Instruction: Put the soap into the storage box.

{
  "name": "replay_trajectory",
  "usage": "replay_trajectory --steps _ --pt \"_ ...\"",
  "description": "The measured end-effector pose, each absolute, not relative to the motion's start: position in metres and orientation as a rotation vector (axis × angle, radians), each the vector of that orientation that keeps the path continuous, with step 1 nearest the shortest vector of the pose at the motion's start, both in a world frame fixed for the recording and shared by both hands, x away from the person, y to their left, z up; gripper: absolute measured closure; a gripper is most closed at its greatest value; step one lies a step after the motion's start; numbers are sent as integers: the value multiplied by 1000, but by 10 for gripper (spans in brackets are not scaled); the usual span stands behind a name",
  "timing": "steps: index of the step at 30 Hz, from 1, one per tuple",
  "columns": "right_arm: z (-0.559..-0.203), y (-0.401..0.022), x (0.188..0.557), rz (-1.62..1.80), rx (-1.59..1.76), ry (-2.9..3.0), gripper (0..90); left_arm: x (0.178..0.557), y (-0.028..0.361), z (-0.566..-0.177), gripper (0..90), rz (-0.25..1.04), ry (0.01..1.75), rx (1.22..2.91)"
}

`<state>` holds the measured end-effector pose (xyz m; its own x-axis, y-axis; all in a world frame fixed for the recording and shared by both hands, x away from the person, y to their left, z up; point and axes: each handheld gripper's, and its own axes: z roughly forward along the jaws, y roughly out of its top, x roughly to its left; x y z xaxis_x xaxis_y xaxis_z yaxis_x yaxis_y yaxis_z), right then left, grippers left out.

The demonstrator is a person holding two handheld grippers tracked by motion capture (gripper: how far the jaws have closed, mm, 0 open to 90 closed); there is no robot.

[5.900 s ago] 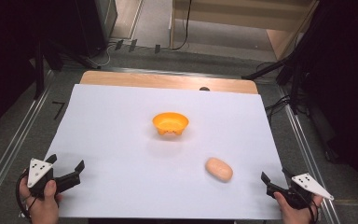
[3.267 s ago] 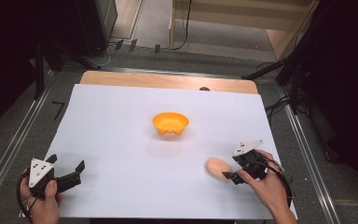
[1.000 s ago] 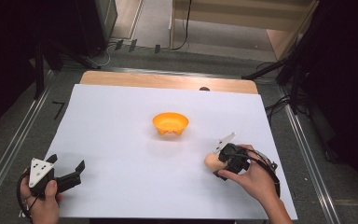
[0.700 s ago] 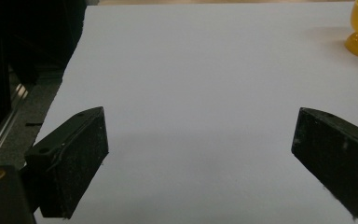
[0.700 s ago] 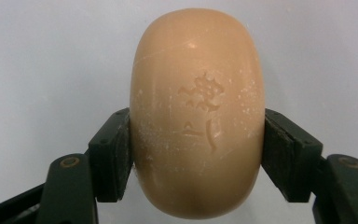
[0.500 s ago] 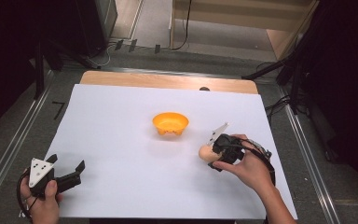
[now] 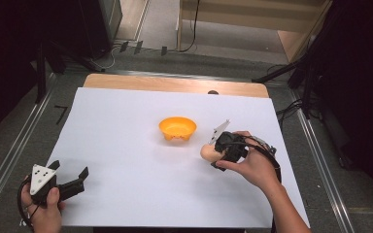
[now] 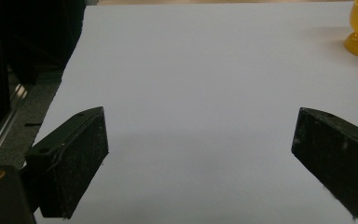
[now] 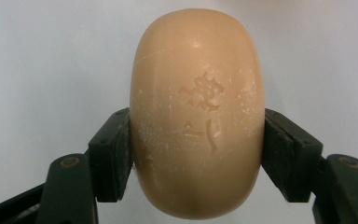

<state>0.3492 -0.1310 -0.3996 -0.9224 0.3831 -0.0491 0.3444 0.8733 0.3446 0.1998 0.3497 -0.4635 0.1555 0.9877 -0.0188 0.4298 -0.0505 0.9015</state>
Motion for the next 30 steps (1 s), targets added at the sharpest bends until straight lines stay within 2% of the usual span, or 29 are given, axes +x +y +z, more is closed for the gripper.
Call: replay_trajectory --steps 30 --pt "-377 -114 376 578 480 2911 335 200 350 -464 42 855 1394 1612"
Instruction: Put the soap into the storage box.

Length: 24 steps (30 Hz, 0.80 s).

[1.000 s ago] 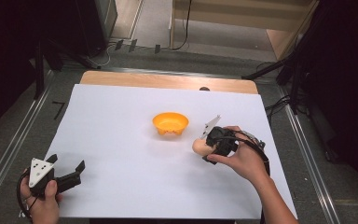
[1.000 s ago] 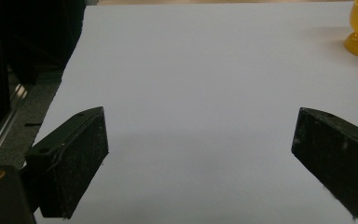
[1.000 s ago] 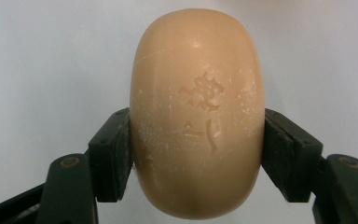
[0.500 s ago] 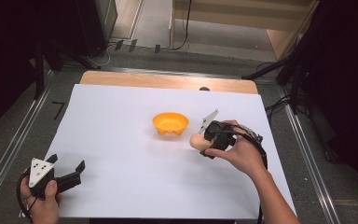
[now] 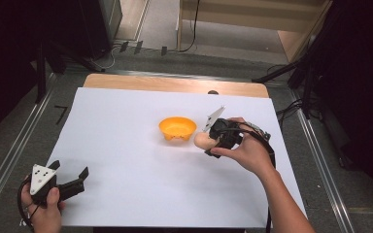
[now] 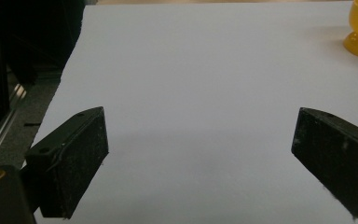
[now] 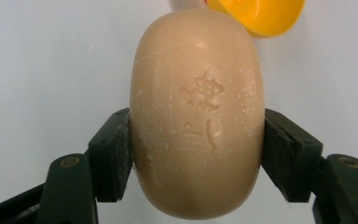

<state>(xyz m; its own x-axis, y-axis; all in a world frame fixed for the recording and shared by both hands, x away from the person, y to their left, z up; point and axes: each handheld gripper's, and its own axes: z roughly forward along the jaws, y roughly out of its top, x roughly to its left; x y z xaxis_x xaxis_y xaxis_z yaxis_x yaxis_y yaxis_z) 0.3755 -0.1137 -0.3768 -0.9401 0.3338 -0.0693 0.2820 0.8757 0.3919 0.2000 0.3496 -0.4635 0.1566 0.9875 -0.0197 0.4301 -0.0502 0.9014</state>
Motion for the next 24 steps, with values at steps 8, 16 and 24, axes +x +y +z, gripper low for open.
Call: replay_trajectory --steps 8,16,24 --pt "-375 -106 386 574 418 2911 335 200 350 -464 45 853 1392 1612" --pt "-374 -100 396 603 358 2900 335 200 350 -464 45 853 1392 1613" --pt "-372 -93 406 606 325 2898 335 200 350 -463 45 852 1391 1612"
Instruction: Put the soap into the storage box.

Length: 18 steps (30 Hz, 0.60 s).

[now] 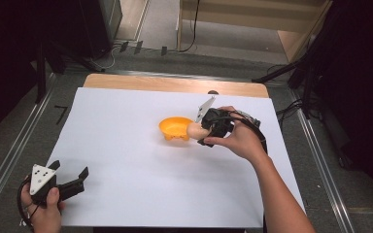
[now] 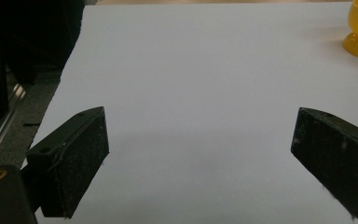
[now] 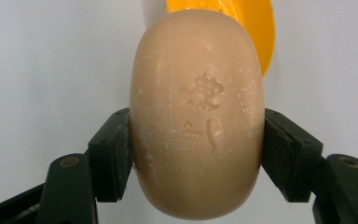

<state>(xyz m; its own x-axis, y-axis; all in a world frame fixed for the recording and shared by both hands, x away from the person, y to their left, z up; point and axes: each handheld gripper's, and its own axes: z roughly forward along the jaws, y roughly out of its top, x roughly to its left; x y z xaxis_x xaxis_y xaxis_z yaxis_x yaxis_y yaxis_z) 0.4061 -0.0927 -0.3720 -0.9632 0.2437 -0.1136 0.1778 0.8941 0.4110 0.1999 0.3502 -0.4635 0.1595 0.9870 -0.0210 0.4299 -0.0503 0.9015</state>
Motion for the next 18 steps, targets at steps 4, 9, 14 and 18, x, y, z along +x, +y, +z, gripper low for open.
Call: replay_trajectory --steps 4,9,14,18 --pt "-372 -90 409 603 323 2901 335 200 350 -463 45 852 1391 1612" --pt "-371 -83 416 611 302 2888 335 200 350 -463 45 849 1391 1612" --pt "-371 -77 423 612 269 2886 335 200 350 -463 45 850 1391 1610" --pt "-372 -72 427 610 240 2885 335 200 350 -463 45 848 1392 1609"
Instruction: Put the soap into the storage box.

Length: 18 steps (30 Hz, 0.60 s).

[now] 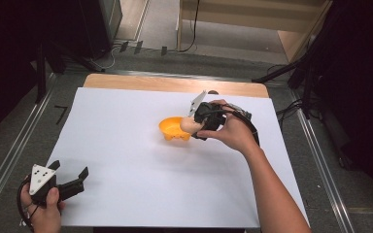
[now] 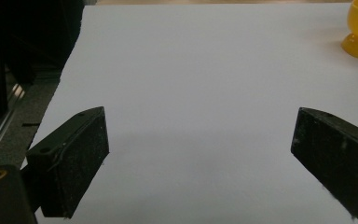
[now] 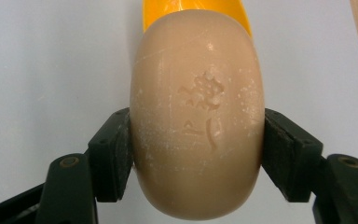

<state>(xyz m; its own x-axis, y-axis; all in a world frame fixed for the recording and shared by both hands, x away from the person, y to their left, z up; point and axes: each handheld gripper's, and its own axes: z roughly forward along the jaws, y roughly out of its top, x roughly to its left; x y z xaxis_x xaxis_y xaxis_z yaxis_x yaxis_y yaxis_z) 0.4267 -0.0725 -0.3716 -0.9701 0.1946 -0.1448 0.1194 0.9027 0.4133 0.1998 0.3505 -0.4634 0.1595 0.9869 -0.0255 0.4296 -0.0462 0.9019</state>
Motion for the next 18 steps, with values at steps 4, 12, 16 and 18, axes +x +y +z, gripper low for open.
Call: replay_trajectory --steps 4,12,16,18 --pt "-373 -66 430 606 196 2892 334 200 350 -463 46 849 1392 1608" --pt "-371 -51 439 605 177 2949 334 200 350 -463 48 848 1391 1609" --pt "-374 -44 445 590 130 2950 334 200 351 -463 48 849 1390 1610" --pt "-376 -40 447 582 132 2951 334 200 351 -463 49 850 1390 1608"
